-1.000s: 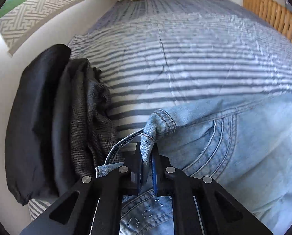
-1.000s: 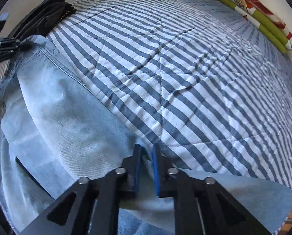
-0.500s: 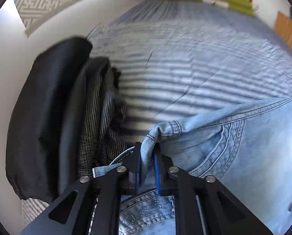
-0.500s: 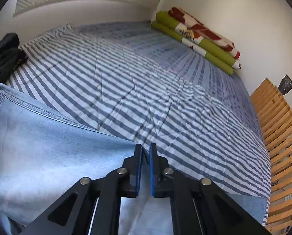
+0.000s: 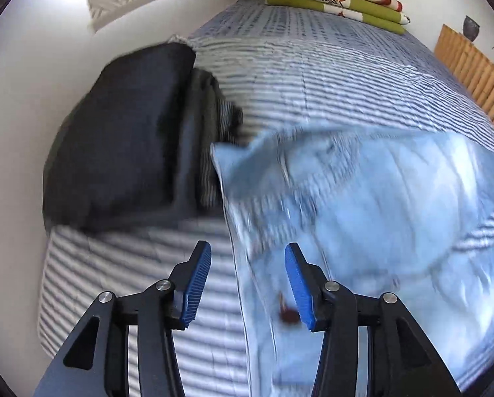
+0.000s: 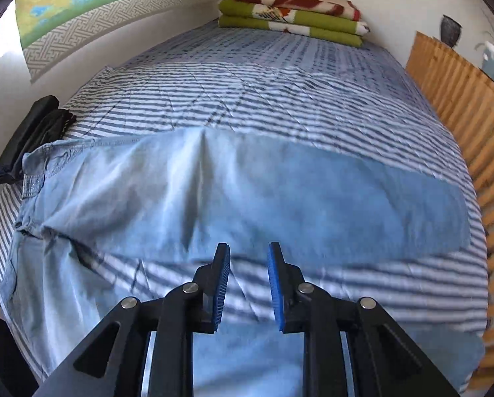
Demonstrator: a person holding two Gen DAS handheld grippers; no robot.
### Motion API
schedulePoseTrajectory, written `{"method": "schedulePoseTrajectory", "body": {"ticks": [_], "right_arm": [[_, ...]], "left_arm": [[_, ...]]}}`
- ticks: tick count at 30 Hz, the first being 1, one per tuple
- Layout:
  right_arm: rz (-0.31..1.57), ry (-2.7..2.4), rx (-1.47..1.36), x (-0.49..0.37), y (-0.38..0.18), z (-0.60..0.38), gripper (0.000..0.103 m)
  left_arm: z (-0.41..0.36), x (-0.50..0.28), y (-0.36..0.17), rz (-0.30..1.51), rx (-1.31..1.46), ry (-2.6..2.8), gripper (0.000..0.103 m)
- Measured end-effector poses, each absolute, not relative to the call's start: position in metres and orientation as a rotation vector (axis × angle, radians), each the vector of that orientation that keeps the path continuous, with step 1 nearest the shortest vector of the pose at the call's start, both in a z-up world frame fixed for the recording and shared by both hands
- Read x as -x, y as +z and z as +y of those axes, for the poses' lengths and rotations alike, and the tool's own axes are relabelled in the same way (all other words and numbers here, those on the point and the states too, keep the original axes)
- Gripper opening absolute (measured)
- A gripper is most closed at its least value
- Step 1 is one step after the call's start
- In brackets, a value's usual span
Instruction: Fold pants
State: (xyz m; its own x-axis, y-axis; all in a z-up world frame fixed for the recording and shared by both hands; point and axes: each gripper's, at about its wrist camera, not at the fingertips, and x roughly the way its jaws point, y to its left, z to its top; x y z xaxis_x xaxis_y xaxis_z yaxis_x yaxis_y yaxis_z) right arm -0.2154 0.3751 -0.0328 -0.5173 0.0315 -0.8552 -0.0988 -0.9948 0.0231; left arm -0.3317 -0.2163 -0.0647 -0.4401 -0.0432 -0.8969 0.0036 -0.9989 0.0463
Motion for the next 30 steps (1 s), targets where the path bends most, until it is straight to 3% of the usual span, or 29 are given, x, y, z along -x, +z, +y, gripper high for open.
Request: {"method": "schedulePoseTrajectory", "body": {"ticks": [6, 11, 13, 15, 22, 30], "right_arm": [[0.298, 2.44, 1.549, 0.127, -0.067, 0.43, 0.023], [0.332, 2.383, 1.478, 0.096, -0.058, 0.457, 0.023], [0.361, 2.363, 1.441, 0.094, -0.053, 0.475, 0.03], [0.348, 2.328, 1.399, 0.097, -0.05, 0.496, 0.041], [0.769, 2.283, 1.361, 0.14, -0.07, 0.566, 0.042], [0.835, 2.184, 1.362, 0.244, -0.11, 0.587, 0.042]], "left_arm": [[-0.205, 0.259, -0.096, -0.048, -1.77, -2.591, 0.05], [-0.177, 0.233, -0.106, -0.073, -1.801, -2.596, 0.05], [-0.168, 0.229, -0.112, -0.07, -1.853, -2.591, 0.05], [-0.159, 0.226, -0.12, -0.094, -1.879, -2.574, 0.05], [-0.119, 0.232, -0.113, -0.153, -1.863, -2.6, 0.05], [0.004, 0.28, -0.096, -0.326, -1.927, -2.814, 0.051]]}}
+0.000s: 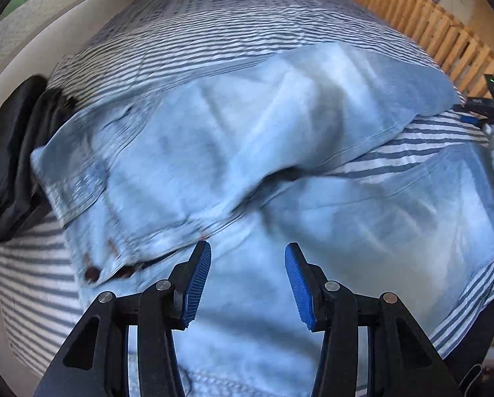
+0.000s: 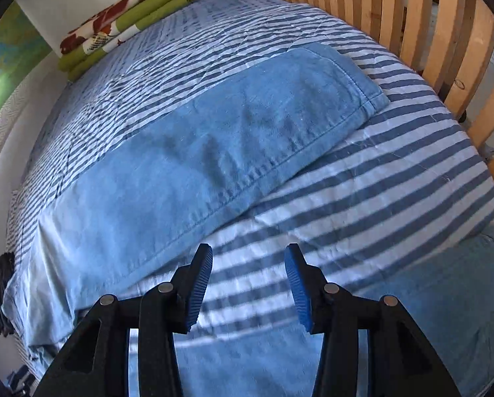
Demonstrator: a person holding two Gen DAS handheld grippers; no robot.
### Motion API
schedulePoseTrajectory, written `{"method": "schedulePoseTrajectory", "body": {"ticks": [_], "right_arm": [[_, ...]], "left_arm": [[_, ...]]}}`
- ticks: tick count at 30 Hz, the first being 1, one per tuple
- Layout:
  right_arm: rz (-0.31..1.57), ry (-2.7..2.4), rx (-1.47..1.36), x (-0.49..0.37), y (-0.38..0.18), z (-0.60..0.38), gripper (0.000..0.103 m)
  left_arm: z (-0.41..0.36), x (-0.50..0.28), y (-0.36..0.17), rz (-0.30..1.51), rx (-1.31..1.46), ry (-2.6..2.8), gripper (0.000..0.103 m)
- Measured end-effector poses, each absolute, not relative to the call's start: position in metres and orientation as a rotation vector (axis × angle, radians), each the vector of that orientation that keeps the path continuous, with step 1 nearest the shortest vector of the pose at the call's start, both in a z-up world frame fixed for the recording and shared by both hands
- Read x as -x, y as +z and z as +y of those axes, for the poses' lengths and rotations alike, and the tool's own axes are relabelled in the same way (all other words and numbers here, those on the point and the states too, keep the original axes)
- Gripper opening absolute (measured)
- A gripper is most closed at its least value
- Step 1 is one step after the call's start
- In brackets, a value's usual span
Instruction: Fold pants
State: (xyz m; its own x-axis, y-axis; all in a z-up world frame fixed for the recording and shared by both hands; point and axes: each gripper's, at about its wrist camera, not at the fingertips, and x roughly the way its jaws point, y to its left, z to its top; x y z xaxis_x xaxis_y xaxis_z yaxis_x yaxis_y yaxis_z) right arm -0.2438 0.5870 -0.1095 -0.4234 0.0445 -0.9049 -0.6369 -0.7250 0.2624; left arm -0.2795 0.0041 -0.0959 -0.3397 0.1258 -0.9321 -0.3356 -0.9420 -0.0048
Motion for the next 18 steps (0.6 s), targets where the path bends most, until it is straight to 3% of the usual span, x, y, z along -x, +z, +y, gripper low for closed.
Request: {"method": "schedulePoseTrajectory", "body": {"ticks": [5, 12, 17, 18], "right_arm": [[0.98, 2.033, 1.27, 0.259, -0.131, 0.629, 0.043], [1.081, 1.955, 1.125, 0.252, -0.127, 0.67, 0.045], [1.112, 1.923, 1.094, 0.227, -0.131, 0.699, 0.046], [1.149, 1.923, 1.091, 0.225, -0.134, 0.704, 0.046]], "left_arm": [[0.116, 0.324, -0.112, 0.428, 1.48, 2.208, 0.058], [0.258, 0.357, -0.145, 0.62, 1.327, 2.178, 0.058], [0.315, 0.384, -0.172, 0.736, 1.302, 2.184, 0.058], [0.32, 0.392, -0.179, 0.747, 1.323, 2.188, 0.053]]}}
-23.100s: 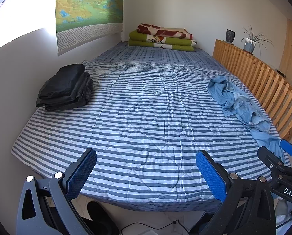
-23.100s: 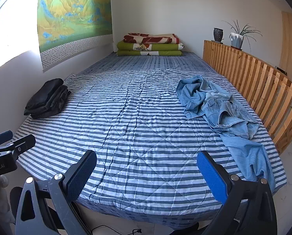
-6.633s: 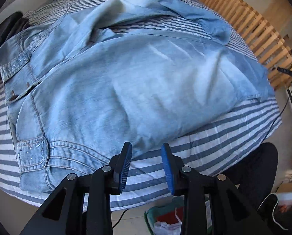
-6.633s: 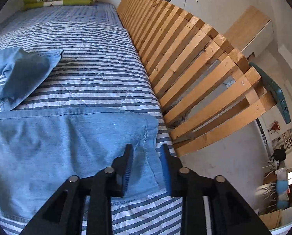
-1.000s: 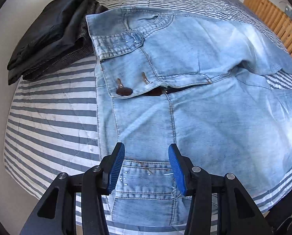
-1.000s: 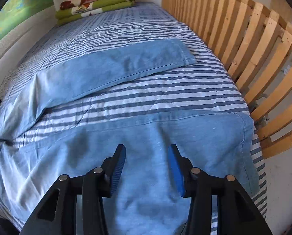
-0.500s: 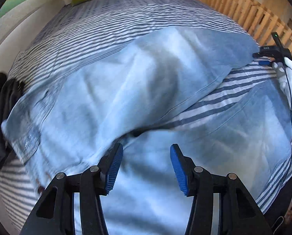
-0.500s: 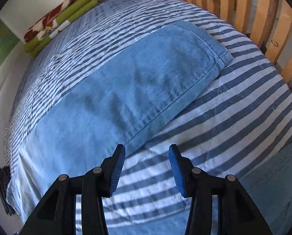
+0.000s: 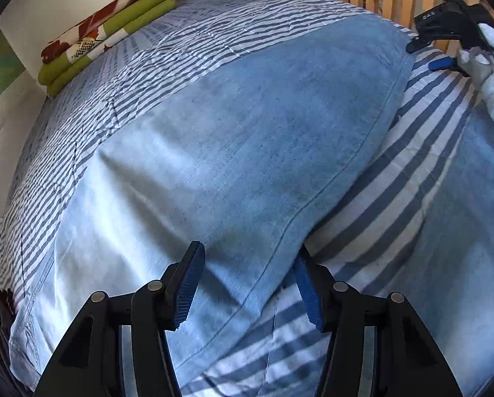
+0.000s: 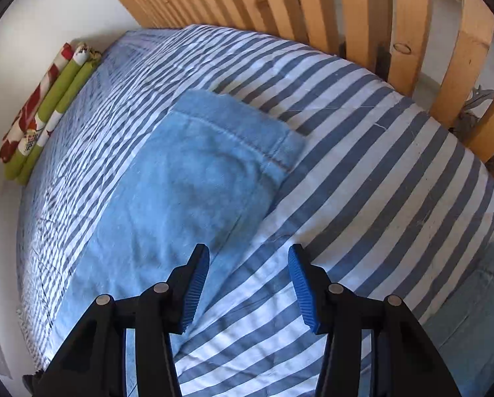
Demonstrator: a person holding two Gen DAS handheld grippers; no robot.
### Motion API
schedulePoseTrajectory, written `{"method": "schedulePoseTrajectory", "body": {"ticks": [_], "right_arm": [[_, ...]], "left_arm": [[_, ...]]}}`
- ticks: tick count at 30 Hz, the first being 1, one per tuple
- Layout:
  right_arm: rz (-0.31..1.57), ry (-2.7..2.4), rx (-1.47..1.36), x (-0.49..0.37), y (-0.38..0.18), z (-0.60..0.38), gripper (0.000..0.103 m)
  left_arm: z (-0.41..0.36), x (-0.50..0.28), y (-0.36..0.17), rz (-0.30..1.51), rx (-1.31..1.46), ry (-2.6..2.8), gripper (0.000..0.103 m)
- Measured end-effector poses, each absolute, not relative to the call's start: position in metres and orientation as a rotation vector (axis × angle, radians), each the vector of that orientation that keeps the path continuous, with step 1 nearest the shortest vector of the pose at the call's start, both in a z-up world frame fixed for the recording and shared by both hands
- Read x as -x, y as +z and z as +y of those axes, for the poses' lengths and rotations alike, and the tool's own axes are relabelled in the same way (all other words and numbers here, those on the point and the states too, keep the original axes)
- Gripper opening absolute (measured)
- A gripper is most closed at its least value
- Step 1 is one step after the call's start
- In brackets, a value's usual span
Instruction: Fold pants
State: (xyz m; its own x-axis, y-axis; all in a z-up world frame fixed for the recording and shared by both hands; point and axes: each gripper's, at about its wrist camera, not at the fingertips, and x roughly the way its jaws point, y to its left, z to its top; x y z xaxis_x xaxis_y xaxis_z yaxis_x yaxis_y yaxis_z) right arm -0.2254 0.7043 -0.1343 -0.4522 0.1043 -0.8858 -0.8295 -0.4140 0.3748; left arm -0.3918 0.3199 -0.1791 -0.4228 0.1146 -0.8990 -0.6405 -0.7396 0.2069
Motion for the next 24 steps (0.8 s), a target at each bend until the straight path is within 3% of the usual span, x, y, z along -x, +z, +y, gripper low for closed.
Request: {"method": "schedulePoseTrajectory", "body": {"ticks": [1, 3, 5, 8, 12, 17, 20, 24], "right_arm": [[1.177, 1.934, 1.069, 0.224, -0.135, 0.709, 0.047], [1.226, 1.959, 1.036, 0.23, -0.135, 0.717, 0.05], [1.244, 1.991, 1.031, 0.242, -0.135, 0.719, 0.049], [1.162, 2.039, 1.089, 0.265, -0.129, 0.709, 0.004], [0.944, 2.189, 1.102, 0.286, -0.082, 0.682, 0.003], [0.799, 2.373, 0.967, 0.265, 0.008, 0.661, 0.003], [0.737, 2.405, 0.996, 0.22, 0.03, 0.646, 0.003], [0.587, 2.323, 1.158, 0.139, 0.003, 0.616, 0.003]], "left_arm": [[0.322, 0.397, -0.182, 0.741, 1.328, 2.19, 0.047], [0.319, 0.409, -0.183, 0.687, 1.348, 2.178, 0.01], [0.314, 0.417, -0.178, 0.645, 1.356, 2.17, 0.004], [0.306, 0.418, -0.164, 0.659, 1.313, 2.182, 0.003], [0.283, 0.433, -0.133, 0.558, 1.305, 2.208, 0.003], [0.245, 0.419, -0.069, 0.417, 1.208, 2.254, 0.003], [0.235, 0.376, -0.051, 0.471, 1.146, 2.201, 0.003], [0.237, 0.306, -0.074, 0.625, 1.173, 2.017, 0.005]]}}
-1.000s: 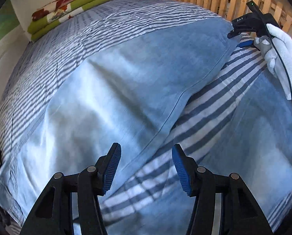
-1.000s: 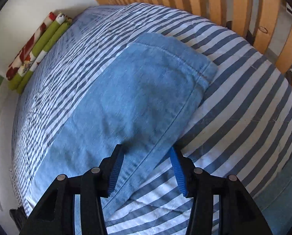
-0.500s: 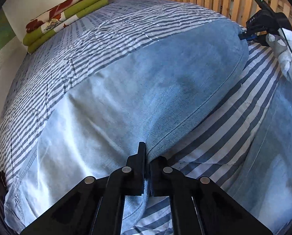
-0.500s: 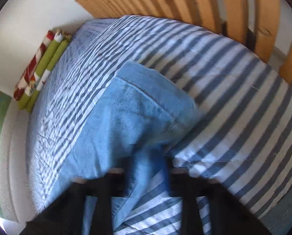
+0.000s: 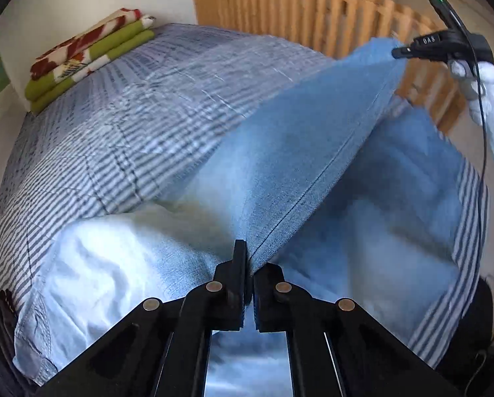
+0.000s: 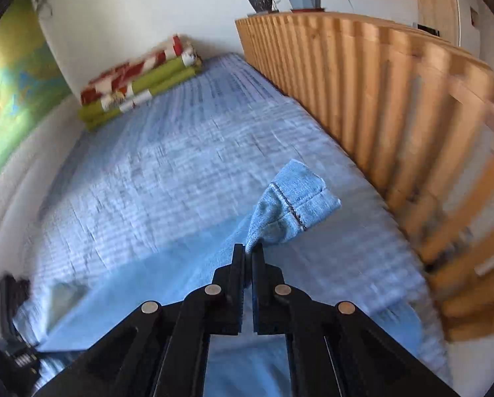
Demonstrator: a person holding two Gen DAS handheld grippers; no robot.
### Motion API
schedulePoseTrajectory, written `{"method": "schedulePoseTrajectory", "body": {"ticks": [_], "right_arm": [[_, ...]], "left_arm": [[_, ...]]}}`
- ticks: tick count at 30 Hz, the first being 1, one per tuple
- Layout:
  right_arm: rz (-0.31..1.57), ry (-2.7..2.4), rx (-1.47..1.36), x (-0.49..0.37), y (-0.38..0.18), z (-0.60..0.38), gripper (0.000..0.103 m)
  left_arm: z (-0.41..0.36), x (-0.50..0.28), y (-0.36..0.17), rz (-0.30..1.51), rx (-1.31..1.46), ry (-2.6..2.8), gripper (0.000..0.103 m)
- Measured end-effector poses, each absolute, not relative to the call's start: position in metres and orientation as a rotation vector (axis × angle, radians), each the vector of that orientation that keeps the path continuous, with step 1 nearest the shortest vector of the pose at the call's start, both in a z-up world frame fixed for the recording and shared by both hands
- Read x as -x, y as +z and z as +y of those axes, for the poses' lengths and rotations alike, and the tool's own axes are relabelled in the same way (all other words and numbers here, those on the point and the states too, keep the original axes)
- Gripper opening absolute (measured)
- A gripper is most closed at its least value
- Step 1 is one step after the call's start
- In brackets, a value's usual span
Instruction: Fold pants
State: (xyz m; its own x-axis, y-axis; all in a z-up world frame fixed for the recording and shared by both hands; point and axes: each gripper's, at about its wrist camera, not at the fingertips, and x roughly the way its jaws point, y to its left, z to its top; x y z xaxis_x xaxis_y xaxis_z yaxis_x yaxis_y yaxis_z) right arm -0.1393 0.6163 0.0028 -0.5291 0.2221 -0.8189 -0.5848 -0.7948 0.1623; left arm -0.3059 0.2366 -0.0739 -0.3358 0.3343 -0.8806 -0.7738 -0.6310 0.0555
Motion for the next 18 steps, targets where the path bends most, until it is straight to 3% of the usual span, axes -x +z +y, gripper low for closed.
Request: {"method": "schedulePoseTrajectory", "body": {"ticks": [1, 3, 4, 7, 10, 12, 14, 18], "right_arm": [[0.568, 2.289, 1.219, 0.124, -0.011, 0.61, 0.003], [0.507, 2.223, 1.39, 0.097, -0.047, 0.598, 0.005], [0.484, 2.201, 1.471, 0.086, -0.062, 0.596, 0.005], [0.557, 2.186, 1.503, 0.07, -0.075, 0.607, 0.013], [0.501, 2.243, 1.415, 0.088, -0.059, 0.62, 0.018], [0.442, 2.258, 1.406, 0.117, -0.054, 0.628, 0.035], [0.428, 2.276, 1.387, 0.143, -0.05, 0.644, 0.036], [0.331, 2.236, 1.391, 0.191, -0.068, 0.665, 0.047]], "left_arm": [[0.237, 0.289, -0.086, 0.656, 1.203, 1.958, 0.008], [0.236, 0.267, -0.109, 0.689, 1.276, 1.845, 0.026], [0.233, 0.26, -0.119, 0.694, 1.327, 1.793, 0.031], [0.216, 0.261, -0.125, 0.636, 1.393, 1.78, 0.033], [0.191, 0.282, -0.107, 0.554, 1.396, 1.87, 0.035], [0.169, 0.307, -0.092, 0.506, 1.391, 1.971, 0.039], [0.138, 0.335, -0.076, 0.458, 1.386, 2.1, 0.049], [0.064, 0.407, -0.071, 0.309, 1.497, 2.305, 0.051]]}}
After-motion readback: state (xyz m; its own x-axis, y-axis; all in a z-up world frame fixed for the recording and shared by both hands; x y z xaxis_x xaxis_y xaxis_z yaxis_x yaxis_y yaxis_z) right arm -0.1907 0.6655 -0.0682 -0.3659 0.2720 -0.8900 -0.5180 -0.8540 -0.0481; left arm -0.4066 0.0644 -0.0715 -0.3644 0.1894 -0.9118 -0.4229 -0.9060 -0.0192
